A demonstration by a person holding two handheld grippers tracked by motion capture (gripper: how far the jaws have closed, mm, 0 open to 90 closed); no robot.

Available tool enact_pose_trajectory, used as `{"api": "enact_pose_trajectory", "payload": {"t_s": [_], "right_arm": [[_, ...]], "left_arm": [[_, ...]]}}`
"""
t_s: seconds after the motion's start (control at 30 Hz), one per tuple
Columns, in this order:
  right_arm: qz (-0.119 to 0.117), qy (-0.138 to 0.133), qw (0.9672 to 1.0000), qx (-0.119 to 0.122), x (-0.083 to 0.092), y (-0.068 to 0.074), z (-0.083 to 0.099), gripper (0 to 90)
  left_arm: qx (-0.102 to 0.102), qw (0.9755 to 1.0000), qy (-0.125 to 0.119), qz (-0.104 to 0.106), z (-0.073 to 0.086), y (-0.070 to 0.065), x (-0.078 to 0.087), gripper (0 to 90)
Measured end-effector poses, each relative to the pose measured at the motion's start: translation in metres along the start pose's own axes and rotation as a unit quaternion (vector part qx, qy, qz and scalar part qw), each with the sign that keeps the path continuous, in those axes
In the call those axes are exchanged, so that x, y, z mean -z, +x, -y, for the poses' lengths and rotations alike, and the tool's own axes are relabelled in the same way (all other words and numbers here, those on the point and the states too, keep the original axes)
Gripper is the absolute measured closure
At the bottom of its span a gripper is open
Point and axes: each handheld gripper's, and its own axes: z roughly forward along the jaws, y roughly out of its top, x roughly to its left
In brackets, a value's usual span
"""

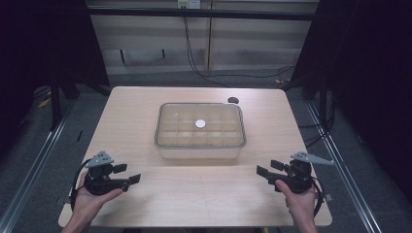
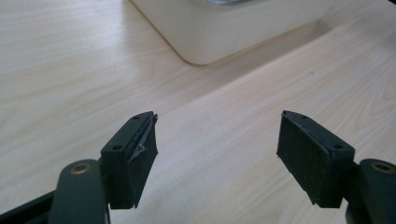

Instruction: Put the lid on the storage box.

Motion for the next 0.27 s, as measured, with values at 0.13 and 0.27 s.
{"api": "enact_pose_trajectory", "payload": {"t_s": [0.13, 0.27], "right_arm": [[0.014, 0.005, 0.9999, -0.003, 0.005, -0.005, 0.012, 27.1], [0.022, 0.014, 0.9996, -0.009, 0.003, -0.011, 0.018, 25.6]], "left_arm": [[-0.019, 0.9994, 0.016, -0.024, 0.009, 0.004, 0.003, 32.3], [-0.009, 0.9991, 0.007, -0.041, 0.016, 0.004, 0.001, 31.0]]}}
